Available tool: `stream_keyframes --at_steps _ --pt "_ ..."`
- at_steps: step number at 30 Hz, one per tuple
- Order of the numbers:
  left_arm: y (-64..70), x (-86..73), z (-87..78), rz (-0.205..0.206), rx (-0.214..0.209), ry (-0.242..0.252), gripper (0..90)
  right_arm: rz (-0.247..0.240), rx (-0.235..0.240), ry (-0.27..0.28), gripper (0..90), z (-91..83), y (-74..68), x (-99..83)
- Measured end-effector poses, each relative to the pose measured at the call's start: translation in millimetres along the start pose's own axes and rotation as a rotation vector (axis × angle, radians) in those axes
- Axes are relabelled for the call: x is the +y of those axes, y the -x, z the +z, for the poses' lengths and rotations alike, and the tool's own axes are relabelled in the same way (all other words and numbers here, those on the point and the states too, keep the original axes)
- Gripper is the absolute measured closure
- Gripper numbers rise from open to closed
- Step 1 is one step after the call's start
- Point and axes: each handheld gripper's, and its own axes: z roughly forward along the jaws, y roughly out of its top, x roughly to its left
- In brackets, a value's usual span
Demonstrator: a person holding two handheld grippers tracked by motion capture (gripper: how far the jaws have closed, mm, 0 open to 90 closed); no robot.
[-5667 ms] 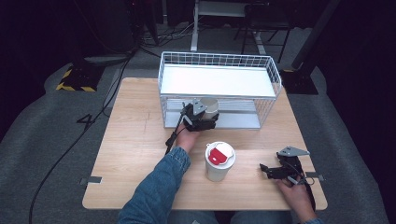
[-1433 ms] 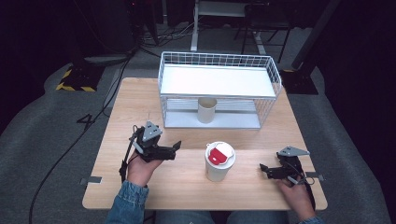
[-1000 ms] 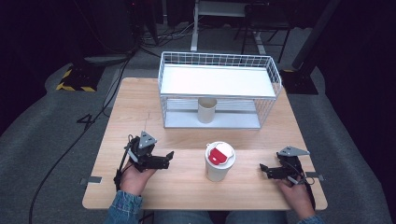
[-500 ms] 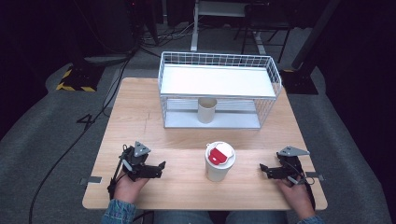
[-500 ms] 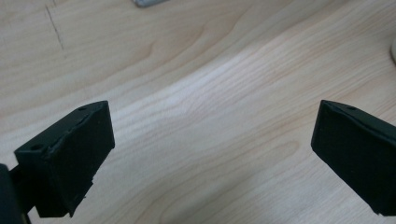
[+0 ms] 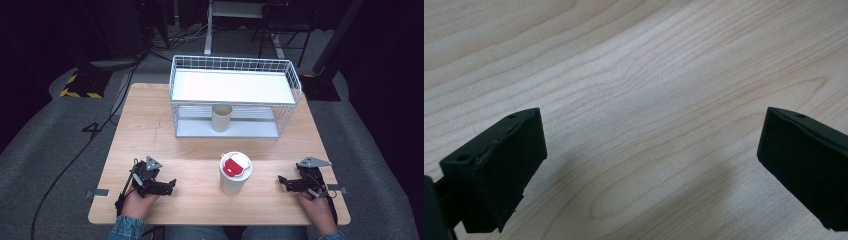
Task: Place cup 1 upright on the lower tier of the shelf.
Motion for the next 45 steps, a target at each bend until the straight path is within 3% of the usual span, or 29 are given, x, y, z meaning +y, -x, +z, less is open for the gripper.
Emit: stream_keyframes --at_steps 7,13,14,15,16,45 --pt "-0.3 -0.4 5.4 -0.003 -0.003 -0.043 0.2 0.001 0.0 0.0 5.8 0.0 -0.1 0.0" --pt "-0.2 -1.7 6.9 0.002 0.009 -0.043 0.0 0.0 0.0 0.0 5.8 0.0 0.0 0.0" --pt "1.0 -4.9 9.7 0.026 0.026 -0.005 0.0 0.0 0.0 0.0 5.8 0.0 -0.1 0.0" --pt "1.0 -4.9 9.7 0.026 0.026 -0.005 0.0 0.0 0.0 0.0 5.8 0.0 0.0 0.0" --pt "0.9 -7.8 11.5 0.025 0.02 0.033 0.0 0.0 0.0 0.0 5.8 0.0 0.0 0.0" --pt "-1.9 -6.8 11.7 0.037 0.01 0.03 0.4 0.001 -0.001 -0.001 5.7 0.0 0.1 0.1"
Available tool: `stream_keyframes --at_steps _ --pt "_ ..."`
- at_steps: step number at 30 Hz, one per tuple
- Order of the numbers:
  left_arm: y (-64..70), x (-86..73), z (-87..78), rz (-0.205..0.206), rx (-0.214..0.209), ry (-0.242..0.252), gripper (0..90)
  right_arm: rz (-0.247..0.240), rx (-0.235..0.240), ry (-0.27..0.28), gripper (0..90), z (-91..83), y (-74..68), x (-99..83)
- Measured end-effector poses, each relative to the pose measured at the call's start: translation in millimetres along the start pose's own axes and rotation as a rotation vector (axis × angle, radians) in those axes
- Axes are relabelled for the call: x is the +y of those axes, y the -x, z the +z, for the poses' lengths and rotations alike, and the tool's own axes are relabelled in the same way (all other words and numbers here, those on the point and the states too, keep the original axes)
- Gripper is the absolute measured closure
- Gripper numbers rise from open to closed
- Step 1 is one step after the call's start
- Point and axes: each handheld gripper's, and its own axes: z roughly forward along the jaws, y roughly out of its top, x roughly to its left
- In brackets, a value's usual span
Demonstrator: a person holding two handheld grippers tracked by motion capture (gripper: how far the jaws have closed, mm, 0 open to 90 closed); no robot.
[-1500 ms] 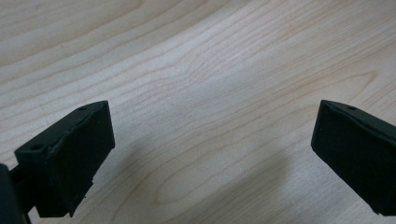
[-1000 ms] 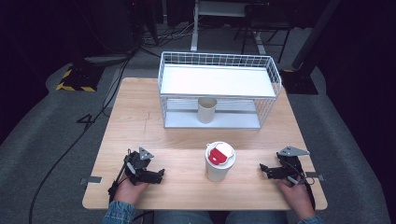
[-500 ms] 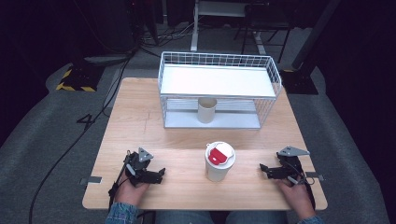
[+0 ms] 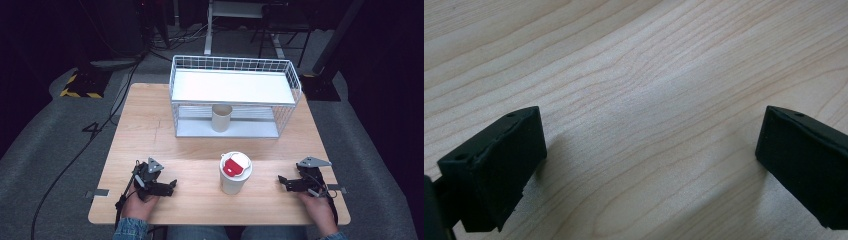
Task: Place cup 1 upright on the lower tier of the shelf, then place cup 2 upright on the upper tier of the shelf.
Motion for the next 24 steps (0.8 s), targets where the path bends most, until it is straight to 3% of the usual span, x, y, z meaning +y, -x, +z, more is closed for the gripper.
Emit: stream_keyframes --at_steps 24 --pt "-0.6 0.0 0.2 0.002 0.0 0.003 0.5 0.011 -0.007 -0.002 3.9 -1.3 -0.7 2.0"
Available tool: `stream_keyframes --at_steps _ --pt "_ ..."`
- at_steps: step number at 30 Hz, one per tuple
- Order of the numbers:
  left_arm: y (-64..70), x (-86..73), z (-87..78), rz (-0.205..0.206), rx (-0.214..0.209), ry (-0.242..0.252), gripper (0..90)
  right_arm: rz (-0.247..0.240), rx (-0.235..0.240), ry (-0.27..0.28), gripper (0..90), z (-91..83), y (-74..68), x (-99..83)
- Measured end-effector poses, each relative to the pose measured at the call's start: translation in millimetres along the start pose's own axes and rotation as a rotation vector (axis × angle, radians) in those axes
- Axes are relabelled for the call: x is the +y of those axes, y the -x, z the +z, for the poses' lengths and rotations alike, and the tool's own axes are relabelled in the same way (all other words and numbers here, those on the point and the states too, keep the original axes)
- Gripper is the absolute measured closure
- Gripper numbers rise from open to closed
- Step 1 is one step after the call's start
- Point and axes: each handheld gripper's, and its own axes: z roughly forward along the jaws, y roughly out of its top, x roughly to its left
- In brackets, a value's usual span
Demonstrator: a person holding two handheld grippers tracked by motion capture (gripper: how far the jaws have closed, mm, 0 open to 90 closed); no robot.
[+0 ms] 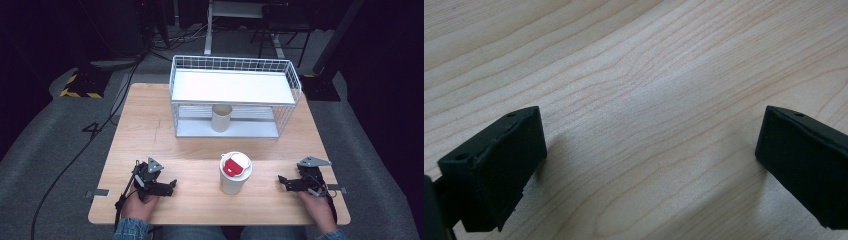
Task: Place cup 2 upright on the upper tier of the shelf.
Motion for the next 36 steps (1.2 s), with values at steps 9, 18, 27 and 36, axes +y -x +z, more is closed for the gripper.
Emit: stream_keyframes --at_steps 9,18,27,36 --pt "-0.1 0.1 0.1 0.001 -0.001 0.0 0.5 -0.01 0.042 0.062 4.0 -23.1 -4.6 10.4" --pt "0.2 0.3 0.4 -0.004 0.0 0.0 0.4 -0.078 0.109 0.132 4.2 -45.9 -37.2 26.8" --pt "0.1 0.6 0.7 -0.005 0.0 -0.001 0.3 -0.104 0.268 0.174 3.7 -43.5 -64.1 37.4" --pt "0.2 0.6 0.8 -0.005 0.0 0.001 0.3 -0.171 0.346 0.211 2.5 -31.1 -92.5 46.3"
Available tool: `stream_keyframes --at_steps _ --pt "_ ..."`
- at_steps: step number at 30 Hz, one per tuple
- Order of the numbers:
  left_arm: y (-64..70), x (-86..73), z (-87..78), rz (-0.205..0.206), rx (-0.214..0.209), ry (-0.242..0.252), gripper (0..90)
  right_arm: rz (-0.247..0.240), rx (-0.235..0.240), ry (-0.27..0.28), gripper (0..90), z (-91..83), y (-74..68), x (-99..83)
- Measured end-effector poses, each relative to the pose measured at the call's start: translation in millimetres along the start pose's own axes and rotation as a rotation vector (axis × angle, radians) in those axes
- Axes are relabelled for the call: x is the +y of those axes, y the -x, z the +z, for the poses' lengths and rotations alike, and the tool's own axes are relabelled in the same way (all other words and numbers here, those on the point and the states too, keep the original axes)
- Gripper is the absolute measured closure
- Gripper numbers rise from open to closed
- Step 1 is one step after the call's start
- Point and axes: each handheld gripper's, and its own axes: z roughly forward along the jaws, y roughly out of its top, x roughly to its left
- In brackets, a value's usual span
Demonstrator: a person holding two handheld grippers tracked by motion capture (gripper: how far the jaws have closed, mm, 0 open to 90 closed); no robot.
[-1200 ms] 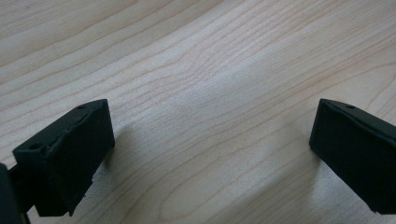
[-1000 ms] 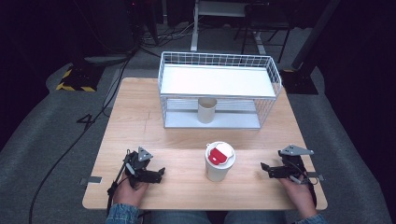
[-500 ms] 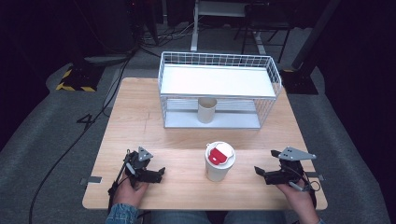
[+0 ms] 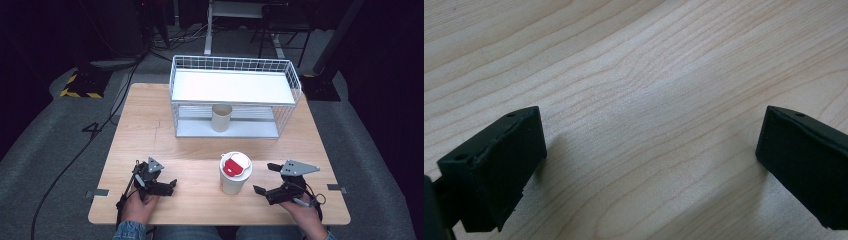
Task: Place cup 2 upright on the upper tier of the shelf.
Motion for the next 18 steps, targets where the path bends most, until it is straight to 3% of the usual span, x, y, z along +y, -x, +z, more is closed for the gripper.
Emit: stream_keyframes --at_steps 6,13,18 --pt "0.0 0.0 0.0 0.001 0.0 0.0 0.4 -0.027 0.035 0.012 1.5 17.9 -12.5 5.2" --pt "0.0 0.0 0.0 0.0 0.0 0.0 0.3 -0.022 0.075 0.051 1.1 36.6 -20.5 5.2" --pt "0.1 0.1 0.0 -0.002 0.002 -0.001 0.4 -0.019 0.077 0.062 1.1 48.3 -22.8 4.3"
